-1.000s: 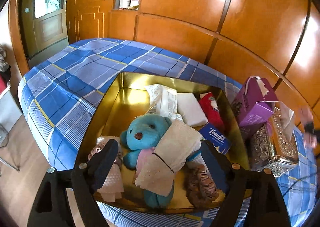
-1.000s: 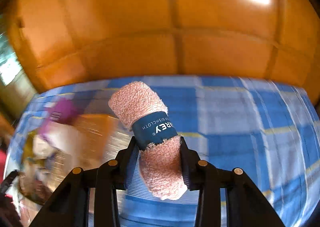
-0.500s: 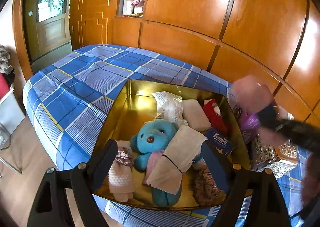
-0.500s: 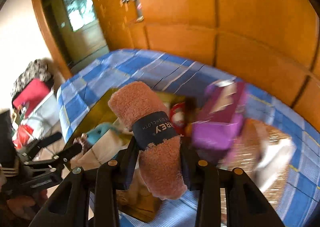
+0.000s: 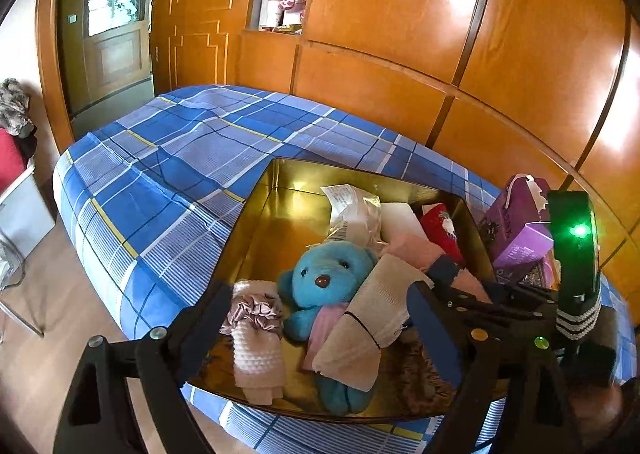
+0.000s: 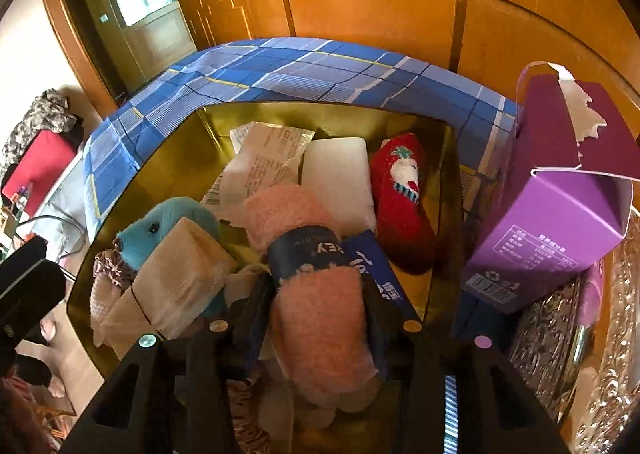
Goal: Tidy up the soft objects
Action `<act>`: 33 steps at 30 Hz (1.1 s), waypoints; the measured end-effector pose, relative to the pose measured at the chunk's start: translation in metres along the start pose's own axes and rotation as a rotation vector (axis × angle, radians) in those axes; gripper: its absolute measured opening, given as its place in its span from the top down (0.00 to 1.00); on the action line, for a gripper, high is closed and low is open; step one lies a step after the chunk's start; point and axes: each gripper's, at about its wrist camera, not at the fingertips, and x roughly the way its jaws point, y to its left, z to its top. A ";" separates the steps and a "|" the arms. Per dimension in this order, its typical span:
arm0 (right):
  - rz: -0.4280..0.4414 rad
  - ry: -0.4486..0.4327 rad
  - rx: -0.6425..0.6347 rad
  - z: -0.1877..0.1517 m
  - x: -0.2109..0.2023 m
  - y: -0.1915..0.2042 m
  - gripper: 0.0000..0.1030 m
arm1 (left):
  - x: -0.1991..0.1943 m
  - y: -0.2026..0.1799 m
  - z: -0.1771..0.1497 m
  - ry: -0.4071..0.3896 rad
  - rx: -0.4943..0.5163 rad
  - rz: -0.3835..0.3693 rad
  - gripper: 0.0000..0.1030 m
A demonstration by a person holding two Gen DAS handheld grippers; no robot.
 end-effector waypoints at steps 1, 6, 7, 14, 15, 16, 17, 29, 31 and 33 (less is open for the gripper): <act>-0.001 -0.003 -0.006 0.000 -0.001 0.000 0.55 | 0.000 0.000 0.000 -0.002 0.000 0.002 0.11; -0.018 -0.071 -0.033 -0.006 -0.024 0.004 0.32 | -0.005 -0.003 0.000 -0.020 0.006 0.017 0.06; -0.030 -0.099 -0.044 -0.008 -0.032 0.006 0.29 | -0.006 -0.004 0.000 -0.025 0.009 0.022 0.05; -0.110 -0.190 -0.061 -0.017 -0.066 0.010 0.29 | -0.015 -0.010 -0.001 -0.046 0.023 0.035 0.01; -0.128 -0.202 -0.056 -0.020 -0.070 0.010 0.29 | -0.017 -0.011 -0.001 -0.048 0.026 0.036 0.00; -0.146 -0.212 -0.048 -0.023 -0.074 0.009 0.29 | -0.018 -0.012 -0.002 -0.052 0.030 0.038 0.00; -0.160 -0.221 -0.036 -0.025 -0.078 0.007 0.29 | -0.019 -0.014 -0.002 -0.056 0.033 0.039 0.00; -0.280 -0.288 0.027 -0.060 -0.113 -0.004 0.29 | -0.037 -0.042 -0.012 -0.102 0.092 0.071 0.00; -0.290 -0.297 0.041 -0.067 -0.117 -0.007 0.29 | -0.040 -0.048 -0.014 -0.116 0.108 0.083 0.00; -0.301 -0.304 0.050 -0.071 -0.120 -0.009 0.29 | -0.042 -0.054 -0.016 -0.129 0.124 0.096 0.00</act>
